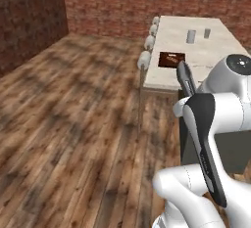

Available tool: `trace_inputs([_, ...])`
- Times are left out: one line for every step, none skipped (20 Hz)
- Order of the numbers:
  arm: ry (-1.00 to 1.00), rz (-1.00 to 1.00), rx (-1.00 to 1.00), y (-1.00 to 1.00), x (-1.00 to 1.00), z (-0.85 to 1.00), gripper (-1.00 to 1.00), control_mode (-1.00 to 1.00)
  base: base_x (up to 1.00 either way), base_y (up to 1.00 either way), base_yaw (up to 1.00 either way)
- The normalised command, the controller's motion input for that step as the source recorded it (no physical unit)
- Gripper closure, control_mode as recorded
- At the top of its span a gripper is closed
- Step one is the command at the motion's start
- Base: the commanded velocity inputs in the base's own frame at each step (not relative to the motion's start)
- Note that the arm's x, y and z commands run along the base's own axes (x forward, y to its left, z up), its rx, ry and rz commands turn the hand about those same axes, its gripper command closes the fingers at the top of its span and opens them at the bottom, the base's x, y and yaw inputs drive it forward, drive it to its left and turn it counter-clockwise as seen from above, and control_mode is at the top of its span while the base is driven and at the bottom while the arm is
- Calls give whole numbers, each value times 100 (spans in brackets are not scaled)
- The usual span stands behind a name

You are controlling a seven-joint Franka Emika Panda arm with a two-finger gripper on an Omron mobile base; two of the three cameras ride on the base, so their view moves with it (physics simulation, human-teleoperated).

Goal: Take the tongs from the drawer on the left and place them on the dining counter next to the tray containing the hot dog.

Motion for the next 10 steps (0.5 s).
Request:
trace_inputs([0,0,0,0,0,0,100,100,81,91,-49])
trace_inputs([0,0,0,0,0,0,100,100,83,92,-50])
trace_inputs([0,0,0,0,0,0,100,100,83,92,-49])
trace_inputs([0,0,0,0,0,0,100,100,82,95,-49])
trace_inputs([0,0,0,0,0,0,100,100,85,100,-49])
trace_inputs([0,0,0,0,0,0,100,100,84,100,-49])
trace_inputs([0,0,0,0,0,0,100,100,87,100,-49])
trace_inputs([0,0,0,0,0,0,100,100,89,100,-49])
trace_inputs([0,0,0,0,0,0,100,100,89,100,-49])
trace_inputs([0,0,0,0,0,0,100,100,91,100,-49])
